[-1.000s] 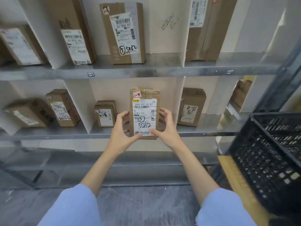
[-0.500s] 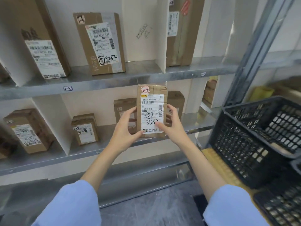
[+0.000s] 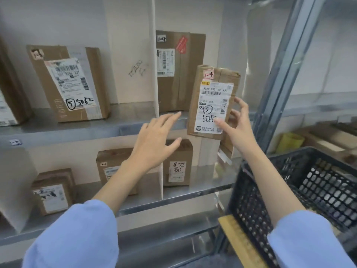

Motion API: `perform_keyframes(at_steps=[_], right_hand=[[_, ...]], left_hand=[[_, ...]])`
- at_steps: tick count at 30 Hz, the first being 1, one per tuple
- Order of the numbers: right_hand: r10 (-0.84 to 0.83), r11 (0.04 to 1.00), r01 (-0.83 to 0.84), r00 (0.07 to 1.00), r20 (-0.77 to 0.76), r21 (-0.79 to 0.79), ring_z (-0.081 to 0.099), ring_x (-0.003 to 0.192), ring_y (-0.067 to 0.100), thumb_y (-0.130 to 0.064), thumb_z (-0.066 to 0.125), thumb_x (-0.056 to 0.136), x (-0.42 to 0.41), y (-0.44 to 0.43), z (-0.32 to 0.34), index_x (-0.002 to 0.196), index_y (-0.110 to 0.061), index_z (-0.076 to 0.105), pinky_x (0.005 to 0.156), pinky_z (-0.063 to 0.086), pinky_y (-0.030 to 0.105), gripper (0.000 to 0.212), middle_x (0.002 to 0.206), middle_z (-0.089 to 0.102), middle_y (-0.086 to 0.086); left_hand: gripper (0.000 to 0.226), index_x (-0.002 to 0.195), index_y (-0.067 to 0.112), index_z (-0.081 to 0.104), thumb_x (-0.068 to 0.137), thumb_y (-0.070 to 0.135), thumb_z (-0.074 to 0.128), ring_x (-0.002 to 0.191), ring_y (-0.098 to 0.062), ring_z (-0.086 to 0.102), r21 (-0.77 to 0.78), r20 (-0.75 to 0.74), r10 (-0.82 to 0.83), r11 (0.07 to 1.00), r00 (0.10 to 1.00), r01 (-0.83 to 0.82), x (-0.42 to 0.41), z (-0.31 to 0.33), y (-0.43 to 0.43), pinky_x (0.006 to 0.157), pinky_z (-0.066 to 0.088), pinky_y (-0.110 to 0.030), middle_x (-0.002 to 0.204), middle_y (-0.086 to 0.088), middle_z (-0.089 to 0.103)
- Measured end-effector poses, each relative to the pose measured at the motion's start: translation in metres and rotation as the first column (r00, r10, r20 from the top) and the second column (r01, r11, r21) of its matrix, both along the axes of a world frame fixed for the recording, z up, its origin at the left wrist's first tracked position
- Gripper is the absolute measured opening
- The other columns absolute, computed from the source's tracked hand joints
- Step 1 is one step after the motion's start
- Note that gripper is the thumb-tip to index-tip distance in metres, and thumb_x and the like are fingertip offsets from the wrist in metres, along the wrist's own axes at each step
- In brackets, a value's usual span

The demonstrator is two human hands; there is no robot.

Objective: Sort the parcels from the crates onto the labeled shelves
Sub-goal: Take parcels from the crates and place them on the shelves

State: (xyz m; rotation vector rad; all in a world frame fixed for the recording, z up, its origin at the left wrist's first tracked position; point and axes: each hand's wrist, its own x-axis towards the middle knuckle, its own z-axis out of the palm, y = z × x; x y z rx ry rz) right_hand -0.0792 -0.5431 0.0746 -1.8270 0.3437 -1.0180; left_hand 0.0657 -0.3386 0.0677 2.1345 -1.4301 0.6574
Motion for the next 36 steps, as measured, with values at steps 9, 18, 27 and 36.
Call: perform_keyframes(at_steps=[9,18,27,36], right_hand=[[-0.074,0.995,0.074,0.997,0.001,-0.067,0.058,0.119,0.013,-0.01,0.073,0.086,0.041,-0.143,0.038,0.144,-0.035,0.021,0.098,0.053,0.039,0.082,0.136,0.053,0.002],[0.055,0.993,-0.062,0.996,-0.074,-0.1,0.056,0.117,0.018,-0.011,0.069,0.09,0.107,-0.203,0.028,0.147,-0.027,0.017,0.097,0.053,0.04,0.079,0.136,0.053,0.007],[0.074,0.987,-0.087,0.992,-0.101,-0.138,0.052,0.117,0.013,-0.008,0.068,0.091,0.126,-0.214,0.025,0.147,-0.021,0.018,0.077,0.05,0.009,0.076,0.138,0.049,0.003],[-0.118,0.976,0.085,0.98,-0.159,-0.2,0.035,0.136,0.014,-0.031,0.068,0.091,0.063,-0.179,0.023,0.154,-0.025,0.018,0.11,0.031,0.034,0.08,0.155,0.034,0.005]], left_hand=[[0.07,0.149,0.024,0.038,0.088,0.056,0.026,0.125,-0.023,0.045,0.072,0.177,0.272,0.955,0.946,-0.289,0.011,0.01,-0.092,0.1,0.034,-0.04,0.148,-0.001,0.045],[0.067,0.146,0.024,0.042,0.088,0.055,0.029,0.123,-0.024,0.048,0.14,0.18,0.352,0.915,0.919,-0.378,0.026,0.012,-0.111,0.097,0.036,-0.04,0.146,-0.001,0.048],[0.066,0.146,0.024,0.041,0.089,0.055,0.032,0.124,-0.021,0.046,0.158,0.183,0.366,0.905,0.912,-0.395,0.035,0.01,-0.111,0.096,0.028,-0.034,0.146,0.001,0.047],[0.066,0.148,0.024,0.039,0.089,0.055,0.032,0.126,-0.019,0.044,0.144,0.168,0.152,0.974,0.974,-0.177,0.015,0.007,-0.141,0.098,0.028,-0.034,0.146,0.002,0.047]])
